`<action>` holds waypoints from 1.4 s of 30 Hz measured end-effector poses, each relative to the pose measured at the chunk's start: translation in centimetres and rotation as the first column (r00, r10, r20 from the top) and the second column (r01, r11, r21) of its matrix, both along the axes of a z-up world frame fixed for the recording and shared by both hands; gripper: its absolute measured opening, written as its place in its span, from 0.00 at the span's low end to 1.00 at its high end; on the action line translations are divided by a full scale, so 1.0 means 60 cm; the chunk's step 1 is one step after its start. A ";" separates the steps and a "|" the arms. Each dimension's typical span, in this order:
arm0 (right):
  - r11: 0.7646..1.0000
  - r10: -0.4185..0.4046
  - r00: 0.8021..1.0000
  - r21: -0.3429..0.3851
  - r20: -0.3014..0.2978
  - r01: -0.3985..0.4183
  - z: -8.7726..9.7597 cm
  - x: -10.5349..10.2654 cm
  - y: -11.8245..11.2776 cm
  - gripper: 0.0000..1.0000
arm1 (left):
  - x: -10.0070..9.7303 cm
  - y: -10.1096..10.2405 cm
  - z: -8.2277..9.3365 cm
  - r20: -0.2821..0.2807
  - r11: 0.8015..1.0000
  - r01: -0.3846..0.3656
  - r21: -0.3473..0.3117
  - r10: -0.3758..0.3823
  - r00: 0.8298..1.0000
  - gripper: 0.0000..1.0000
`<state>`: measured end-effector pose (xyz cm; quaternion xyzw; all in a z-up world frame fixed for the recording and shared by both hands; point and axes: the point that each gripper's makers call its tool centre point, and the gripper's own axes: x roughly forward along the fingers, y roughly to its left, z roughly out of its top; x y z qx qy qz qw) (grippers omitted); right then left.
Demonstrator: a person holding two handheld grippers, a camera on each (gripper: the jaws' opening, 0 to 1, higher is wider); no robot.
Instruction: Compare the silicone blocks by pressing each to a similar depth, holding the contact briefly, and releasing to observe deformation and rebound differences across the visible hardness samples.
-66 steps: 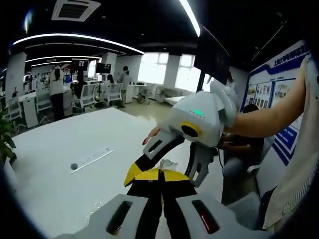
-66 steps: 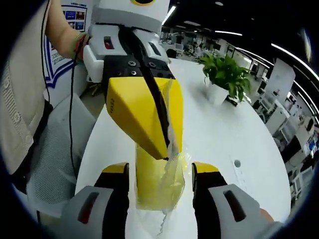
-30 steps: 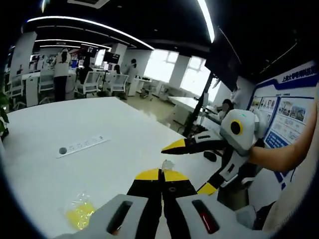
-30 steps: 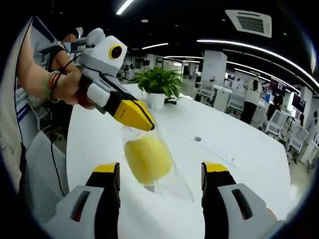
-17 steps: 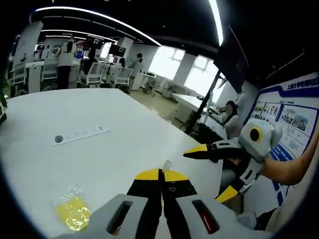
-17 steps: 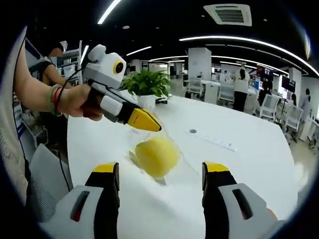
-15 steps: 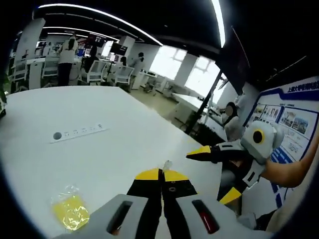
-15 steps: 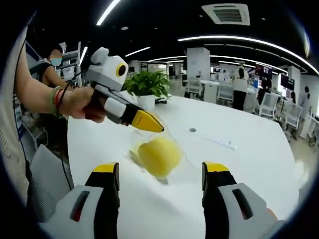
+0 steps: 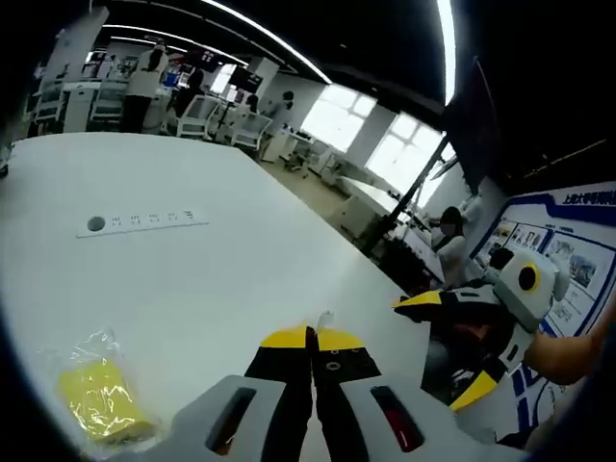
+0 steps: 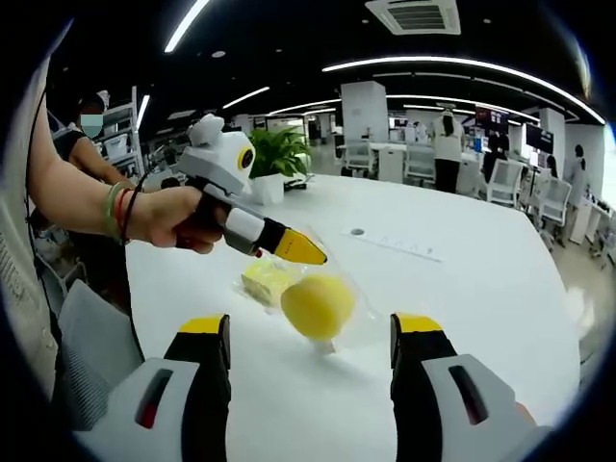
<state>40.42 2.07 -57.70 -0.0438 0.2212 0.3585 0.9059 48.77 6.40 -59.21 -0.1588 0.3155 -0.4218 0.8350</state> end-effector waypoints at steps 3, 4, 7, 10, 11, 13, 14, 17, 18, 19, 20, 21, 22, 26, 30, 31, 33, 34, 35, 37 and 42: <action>1.000 -0.008 1.000 -0.002 -0.017 0.008 -0.009 -0.003 -0.007 0.62 | 0.012 -0.001 -0.015 -0.027 0.999 -0.040 -0.019 0.040 0.999 0.00; 1.000 -0.007 1.000 -0.002 -0.023 0.007 -0.012 -0.004 -0.008 0.61 | 0.016 -0.001 -0.017 -0.025 0.999 -0.048 -0.023 0.048 0.999 0.00; 1.000 -0.012 1.000 -0.005 -0.028 0.012 -0.016 -0.006 -0.011 0.61 | 0.033 0.002 -0.026 -0.052 0.993 -0.107 -0.056 0.104 0.993 0.00; 1.000 -0.017 0.999 -0.004 -0.039 0.017 -0.020 -0.006 -0.015 0.60 | 0.054 0.013 -0.038 -0.087 0.982 -0.172 -0.081 0.165 0.982 0.00; 1.000 -0.015 0.999 -0.009 -0.042 0.014 -0.022 -0.007 -0.016 0.59 | 0.058 0.016 -0.042 -0.094 0.979 -0.184 -0.086 0.175 0.980 0.00; 1.000 -0.017 0.999 -0.011 -0.044 0.017 -0.021 -0.006 -0.017 0.59 | 0.071 0.025 -0.052 -0.123 0.969 -0.228 -0.100 0.215 0.969 0.00; 1.000 -0.017 0.999 -0.010 -0.040 0.017 -0.020 -0.005 -0.017 0.59 | 0.077 0.030 -0.058 -0.124 0.966 -0.237 -0.100 0.224 0.967 0.00; 1.000 -0.020 0.999 0.002 -0.040 0.020 -0.017 -0.002 -0.016 0.59 | 0.092 0.044 -0.076 -0.171 0.952 -0.283 -0.114 0.262 0.950 0.00; 1.000 -0.020 0.999 -0.001 -0.039 0.020 -0.017 0.000 -0.016 0.58 | 0.096 0.048 -0.082 -0.168 0.950 -0.293 -0.107 0.273 0.947 0.00; 1.000 -0.019 0.999 -0.004 -0.042 0.019 -0.018 0.001 -0.016 0.58 | 0.101 0.055 -0.091 -0.184 0.946 -0.309 -0.103 0.287 0.940 0.00; 1.000 -0.019 0.999 -0.008 -0.046 0.018 -0.020 0.001 -0.017 0.58 | 0.105 0.059 -0.097 -0.197 0.942 -0.319 -0.102 0.295 0.935 0.00; 1.000 -0.019 0.999 -0.012 -0.050 0.018 -0.021 0.001 -0.017 0.58 | 0.110 0.066 -0.110 -0.208 0.938 -0.337 -0.084 0.314 0.926 0.00; 1.000 -0.019 0.999 -0.012 -0.051 0.018 -0.021 0.001 -0.018 0.57 | 0.111 0.070 -0.117 -0.233 0.931 -0.357 -0.075 0.331 0.914 0.00; 0.999 -0.029 0.997 -0.021 -0.065 0.028 -0.028 0.004 -0.023 0.56 | 0.119 0.073 -0.137 -0.256 0.925 -0.374 -0.067 0.346 0.903 0.00; 0.999 -0.031 0.997 -0.028 -0.077 0.029 -0.030 0.006 -0.023 0.55 | 0.130 0.075 -0.166 -0.283 0.920 -0.389 -0.033 0.365 0.887 0.00; 0.999 -0.033 0.997 -0.027 -0.077 0.031 -0.028 0.007 -0.023 0.55 | 0.136 0.074 -0.175 -0.288 0.920 -0.390 -0.030 0.366 0.885 0.00; 0.999 -0.036 0.997 -0.025 -0.070 0.035 -0.026 0.010 -0.023 0.55 | 0.139 0.073 -0.182 -0.294 0.920 -0.391 -0.024 0.368 0.882 0.00; 0.999 -0.039 0.997 -0.026 -0.072 0.037 -0.026 0.011 -0.024 0.55 | 0.143 0.073 -0.185 -0.296 0.918 -0.396 -0.021 0.373 0.880 0.00; 0.999 -0.041 0.997 -0.026 -0.072 0.039 -0.026 0.012 -0.025 0.54 | 0.145 0.072 -0.188 -0.296 0.918 -0.397 -0.019 0.374 0.879 0.00; 0.999 -0.044 0.996 -0.032 -0.075 0.042 -0.029 0.013 -0.027 0.54 | 0.149 0.072 -0.196 -0.300 0.917 -0.399 -0.006 0.379 0.875 0.00; 0.998 -0.049 0.995 -0.033 -0.089 0.046 -0.039 0.016 -0.029 0.53 | 0.152 0.081 -0.222 -0.311 0.921 -0.387 0.048 0.382 0.870 0.00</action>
